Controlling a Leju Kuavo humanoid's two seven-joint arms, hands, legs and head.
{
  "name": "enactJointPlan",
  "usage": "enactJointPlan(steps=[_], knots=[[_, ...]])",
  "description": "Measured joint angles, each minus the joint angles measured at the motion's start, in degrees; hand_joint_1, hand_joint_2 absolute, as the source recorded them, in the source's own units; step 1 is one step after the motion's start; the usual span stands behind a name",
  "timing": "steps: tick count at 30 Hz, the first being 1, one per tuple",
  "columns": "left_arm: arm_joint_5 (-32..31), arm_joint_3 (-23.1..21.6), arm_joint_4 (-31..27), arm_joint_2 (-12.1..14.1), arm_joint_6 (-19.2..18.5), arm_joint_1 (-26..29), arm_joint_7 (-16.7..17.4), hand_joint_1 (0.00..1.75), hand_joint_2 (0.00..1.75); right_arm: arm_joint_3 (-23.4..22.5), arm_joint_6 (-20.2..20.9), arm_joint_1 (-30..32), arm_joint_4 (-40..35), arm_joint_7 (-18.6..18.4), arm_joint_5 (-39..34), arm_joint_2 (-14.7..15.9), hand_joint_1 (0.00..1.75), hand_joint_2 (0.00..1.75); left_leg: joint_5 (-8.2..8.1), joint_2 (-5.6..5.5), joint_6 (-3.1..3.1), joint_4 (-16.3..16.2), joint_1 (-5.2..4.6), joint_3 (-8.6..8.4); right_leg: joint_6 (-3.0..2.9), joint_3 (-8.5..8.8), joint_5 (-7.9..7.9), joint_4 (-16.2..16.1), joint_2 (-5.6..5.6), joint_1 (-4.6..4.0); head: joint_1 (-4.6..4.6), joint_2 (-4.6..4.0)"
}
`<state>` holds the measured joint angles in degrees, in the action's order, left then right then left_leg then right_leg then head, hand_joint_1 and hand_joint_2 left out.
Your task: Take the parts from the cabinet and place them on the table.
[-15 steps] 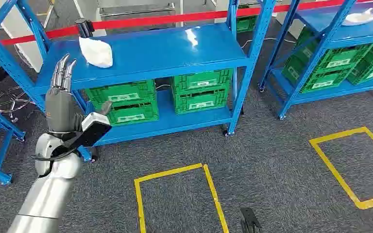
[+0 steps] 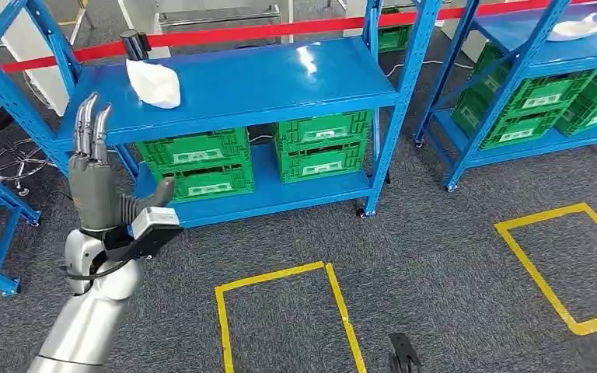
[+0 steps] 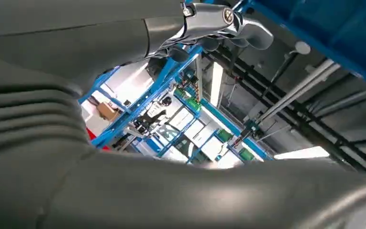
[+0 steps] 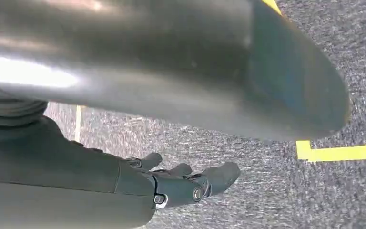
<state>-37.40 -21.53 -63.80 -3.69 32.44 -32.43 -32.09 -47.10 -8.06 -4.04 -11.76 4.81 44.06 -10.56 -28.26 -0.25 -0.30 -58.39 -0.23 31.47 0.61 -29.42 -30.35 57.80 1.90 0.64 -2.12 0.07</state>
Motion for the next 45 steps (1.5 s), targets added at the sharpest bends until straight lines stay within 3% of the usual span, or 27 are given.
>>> enactJointPlan(steps=[11, 14, 18, 20, 22, 23, 25, 26, 28, 29, 30, 31, 33, 34, 35, 37, 39, 40, 41, 42, 43, 44, 45], knots=[[3.98, 0.04, -0.13, -0.46, 1.16, 0.03, -1.57, 0.00, 0.00, -1.40, -0.29, 0.06, 0.09, 0.35, -0.31, -0.07, 0.00, 0.00, -0.01, 0.00, 0.02, -0.07, -0.17, 0.01, 0.06, -0.01, 0.04, -0.02, -0.01, 0.18, 0.02, 0.00], [7.62, 0.09, -0.33, -0.46, -2.02, 0.18, -0.53, 0.00, 0.00, -1.42, -0.24, 0.04, 0.09, 0.35, -0.07, -0.13, 0.00, 0.00, -0.03, 0.00, 0.05, -0.08, -0.23, 0.01, 0.08, -0.01, 0.05, -0.02, 0.00, 0.25, 0.00, 0.00], [15.96, 0.50, 0.42, -0.44, -12.64, 0.46, 1.79, 0.00, 0.00, -1.86, -0.24, 0.04, 0.11, 0.33, -0.42, -0.20, 0.00, 0.00, -0.13, 0.00, 0.27, -0.26, -0.52, 0.12, 0.29, -0.05, 0.15, -0.04, 0.00, 0.55, 0.02, 0.00], [16.40, 0.55, 0.96, -0.40, -13.18, 0.75, 0.78, 0.00, 0.00, -2.36, -0.24, 0.05, 0.11, 0.20, -0.44, -0.24, 0.00, 0.00, -0.18, -0.01, 0.47, -0.39, -0.59, 0.29, 0.49, -0.11, 0.21, -0.07, 0.01, 0.62, 0.02, 0.00], [14.40, 0.55, 1.09, -0.33, -11.16, 0.94, 0.59, 0.00, 0.00, -2.43, -0.24, 0.02, 0.11, 0.22, -0.46, -0.26, 0.00, 0.00, -0.13, -0.05, 0.76, -0.37, -0.72, 0.45, 0.81, -0.11, 0.39, -0.36, 0.20, 0.73, 0.02, 0.00], [12.74, 0.57, 1.03, -0.33, -9.63, 0.92, 0.72, 0.00, 0.00, -2.47, -0.24, -0.08, 0.11, 0.22, -0.50, -0.26, 0.00, 0.00, 0.19, -0.11, 1.19, 0.34, -0.40, 0.24, 1.09, 0.28, 0.35, -0.44, 0.28, 0.47, 0.02, 0.00], [8.72, 0.54, 0.94, -0.35, -5.92, 0.76, 1.03, 0.00, 0.00, -2.71, -0.31, -0.09, 0.11, 0.24, -0.68, -0.26, 0.00, 0.00, 0.41, -0.34, 1.60, 1.34, 0.02, -0.36, 1.20, -1.39, -0.80, 2.22, -1.05, 0.71, -0.11, 0.00], [7.54, 0.57, 0.94, -0.42, -4.78, 0.69, 1.01, 0.00, 0.00, -2.84, -0.31, -0.07, 0.11, 0.22, -0.68, -0.26, 0.00, 0.00, 0.03, -0.36, 2.20, 1.45, 0.00, -0.38, 1.11, -4.25, -2.41, 6.83, -1.38, 0.69, -0.26, 0.00], [6.38, 0.54, 0.94, -0.50, -3.41, 1.02, 0.72, 0.00, 0.00, -2.86, -0.31, 0.23, 0.11, 0.17, -0.50, -0.26, 0.00, 0.00, -0.54, -0.56, 2.50, 1.35, -0.11, -0.61, 1.15, -10.41, -4.83, 16.33, -1.57, 0.74, -0.26, 0.00], [5.68, 0.54, 0.94, -0.50, -2.69, 1.26, 0.50, 0.00, 0.00, -2.86, -0.35, 0.40, 0.11, 0.17, -0.39, -0.26, 0.00, 0.00, -0.86, -0.74, 2.37, 1.25, -0.10, -0.90, 1.24, -12.32, -4.32, 18.36, -1.58, 0.77, -0.28, 0.00], [5.18, 0.54, 0.94, -0.57, -2.12, 1.46, 0.37, 0.00, 0.00, -2.88, -0.37, 0.53, 0.11, 0.11, -0.33, -0.26, 0.00, 0.00, -1.24, -0.93, 2.11, 1.16, -0.05, -1.39, 1.37, -12.79, -2.23, 17.36, -1.58, 0.90, -0.28, 0.00], [4.77, 0.54, 0.94, -0.64, -1.77, 1.51, 0.33, 0.00, 0.00, -2.88, -0.37, 0.61, 0.11, 0.11, -0.31, -0.26, 0.00, 0.00, -1.63, -1.11, 1.75, 1.05, 0.08, -1.96, 1.54, -11.95, 0.76, 14.10, -1.58, 1.14, -0.26, 0.00], [4.42, 0.57, 0.94, -0.81, -1.31, 1.50, 0.31, 0.00, 0.00, -2.88, -0.37, 0.74, 0.11, 0.20, -0.28, -0.26, 0.00, 0.00, -3.04, -1.46, 0.83, 0.49, 0.26, -2.97, 2.15, -8.50, 6.85, 3.91, -1.62, 1.85, -0.28, 0.00], [4.27, 0.54, 0.98, -0.81, -1.25, 1.46, 0.31, 0.00, 0.00, -2.91, -0.33, 0.80, 0.57, 0.22, -0.31, -0.78, 0.00, 0.00, -3.75, -1.64, 0.16, 0.20, -0.11, -2.60, 2.42, -7.61, 4.78, 3.99, -2.31, 1.50, -0.48, 0.00], [4.22, 0.54, 0.94, -0.83, -1.22, 1.49, 0.42, 0.00, 0.00, -2.95, -0.40, 0.61, 0.59, 0.28, -0.33, -0.72, 0.00, 0.00, -4.31, -1.82, -0.06, -0.16, -0.12, -2.46, 1.30, -6.98, 3.41, 2.76, -2.16, 1.70, -0.44, 0.00], [4.09, 0.52, 0.87, -0.92, -0.96, 1.56, 0.20, 0.00, 0.00, -3.08, -0.44, 0.86, 0.59, 0.28, -0.44, -0.74, 0.00, 0.00, -4.65, -2.00, -0.73, 0.52, 0.03, -3.25, 0.34, -6.92, 2.55, 3.04, -2.04, 1.15, -0.28, 0.00], [4.11, 0.55, 0.28, -1.01, -0.90, 1.52, 0.20, 0.00, 0.00, -3.21, -0.44, 0.70, 0.59, 0.31, -0.46, -0.81, 0.00, 0.00, -5.55, -1.60, -1.23, 0.40, 0.30, -4.55, -0.67, -5.06, 1.44, 2.78, -2.09, 1.42, -0.35, 0.00], [4.11, 0.54, 0.11, -1.12, -0.68, 1.24, -0.04, 0.00, 0.00, -3.23, -0.51, 0.70, 0.59, 0.42, -0.44, -0.81, 0.00, 0.00, -5.45, -0.78, -1.46, -2.47, 0.32, -3.52, -1.05, -3.80, 0.65, 2.61, -2.03, 1.42, 0.20, 0.00], [4.11, 0.54, 0.13, -1.14, -0.59, 1.09, -0.15, 0.00, 0.00, -3.30, -0.55, 0.67, 0.59, 0.37, -0.44, -0.81, 0.00, 0.00, -5.97, -0.34, -1.74, -7.29, 0.31, -0.40, -1.37, -2.58, -0.07, 2.34, -1.90, 1.41, 0.35, 0.00], [4.11, 0.54, 0.22, -1.14, -0.57, 1.30, -0.22, 0.00, 0.00, -3.34, -0.55, 0.61, 0.59, 0.35, -0.44, -0.81, 0.00, 0.00, -6.72, -0.16, -1.93, -12.11, 0.34, 3.20, -1.45, -1.53, -0.78, 2.05, -1.83, 1.37, 0.33, 0.00], [4.13, 0.54, 0.22, -1.16, -0.57, 1.70, -0.28, 0.00, 0.00, -3.43, -0.55, 0.59, 0.59, 0.35, -0.44, -0.81, 0.00, 0.00, -7.00, -0.06, -2.01, -17.35, 0.40, 7.95, -1.45, -0.25, -1.71, 1.83, -1.83, 1.36, 0.31, 0.00], [4.22, 0.54, 0.28, -1.16, -0.57, 1.91, -0.33, 0.00, 0.00, -3.56, -0.55, 0.64, 0.59, 0.35, -0.41, -0.81, 0.00, 0.00, -6.22, -0.05, -1.92, -19.71, 0.40, 11.25, -1.42, 0.89, -2.57, 1.70, -1.90, 1.36, 0.37, 0.00], [4.33, 0.54, 0.28, -1.14, -0.57, 1.99, -0.39, 0.00, 0.00, -3.69, -0.66, 0.71, 0.59, 0.35, -0.30, -0.81, 0.00, 0.00, -3.56, -0.05, -1.69, -19.23, 0.37, 13.29, -1.37, 2.15, -3.43, 1.55, -2.04, 1.36, 0.37, 0.00]])
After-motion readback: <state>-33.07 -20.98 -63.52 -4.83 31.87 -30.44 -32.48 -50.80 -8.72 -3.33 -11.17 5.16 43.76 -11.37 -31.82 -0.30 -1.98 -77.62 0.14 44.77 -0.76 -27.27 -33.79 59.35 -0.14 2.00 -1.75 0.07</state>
